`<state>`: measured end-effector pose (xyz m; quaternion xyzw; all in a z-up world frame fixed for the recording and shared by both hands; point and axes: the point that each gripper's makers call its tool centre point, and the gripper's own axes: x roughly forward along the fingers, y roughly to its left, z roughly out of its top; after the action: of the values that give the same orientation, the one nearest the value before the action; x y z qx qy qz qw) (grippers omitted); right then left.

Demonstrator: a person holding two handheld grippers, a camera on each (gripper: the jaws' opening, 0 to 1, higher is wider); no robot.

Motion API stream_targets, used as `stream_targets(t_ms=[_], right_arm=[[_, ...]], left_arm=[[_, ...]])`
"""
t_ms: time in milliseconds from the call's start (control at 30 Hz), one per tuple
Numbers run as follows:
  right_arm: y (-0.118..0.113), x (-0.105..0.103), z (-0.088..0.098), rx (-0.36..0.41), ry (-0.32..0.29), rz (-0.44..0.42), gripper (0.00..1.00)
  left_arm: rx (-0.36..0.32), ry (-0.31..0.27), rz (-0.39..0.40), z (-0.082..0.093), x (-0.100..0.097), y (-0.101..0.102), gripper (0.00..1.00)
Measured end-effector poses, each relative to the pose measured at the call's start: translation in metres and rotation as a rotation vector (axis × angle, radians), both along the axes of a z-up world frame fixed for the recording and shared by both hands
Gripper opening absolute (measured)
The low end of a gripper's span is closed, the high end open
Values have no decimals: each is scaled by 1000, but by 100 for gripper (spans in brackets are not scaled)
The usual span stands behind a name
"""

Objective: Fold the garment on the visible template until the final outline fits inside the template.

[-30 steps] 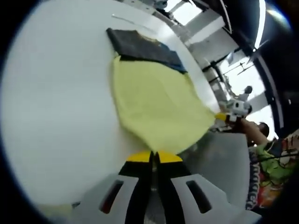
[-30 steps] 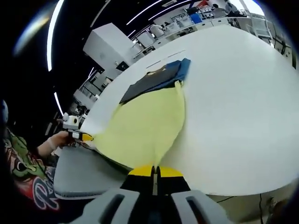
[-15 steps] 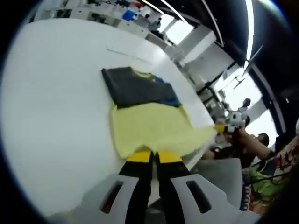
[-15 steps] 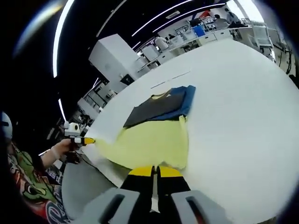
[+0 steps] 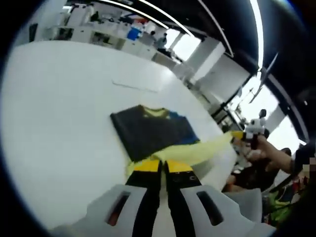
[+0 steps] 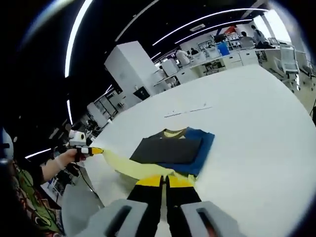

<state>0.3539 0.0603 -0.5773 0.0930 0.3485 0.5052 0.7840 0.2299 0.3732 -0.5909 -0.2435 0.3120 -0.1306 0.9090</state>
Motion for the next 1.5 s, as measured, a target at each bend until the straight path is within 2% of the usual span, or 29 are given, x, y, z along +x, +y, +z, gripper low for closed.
stream_targets(t_ms=[300, 467, 500, 600, 767, 1000, 1267, 1500], right_arm=[[24, 53, 17, 20, -71, -18, 0], [33, 79, 17, 19, -88, -34, 0], [37, 89, 16, 24, -90, -44, 0], [42, 102, 12, 20, -95, -53, 0], [54, 126, 3, 13, -94, -61, 0], [66, 148, -18, -17, -86, -56, 0], [75, 164, -51, -56, -54, -61, 0], [81, 174, -76, -81, -29, -72, 0]], left_arm=[[12, -62, 37, 14, 48, 27, 0], [23, -90, 61, 16, 77, 41, 0], [21, -91, 68, 15, 82, 43, 0], [22, -92, 79, 9, 97, 48, 0], [16, -96, 109, 0, 114, 59, 0], [3, -78, 134, -19, 134, 69, 0], [-23, -42, 154, -50, 154, 76, 0], [-33, -13, 166, -69, 158, 78, 0]])
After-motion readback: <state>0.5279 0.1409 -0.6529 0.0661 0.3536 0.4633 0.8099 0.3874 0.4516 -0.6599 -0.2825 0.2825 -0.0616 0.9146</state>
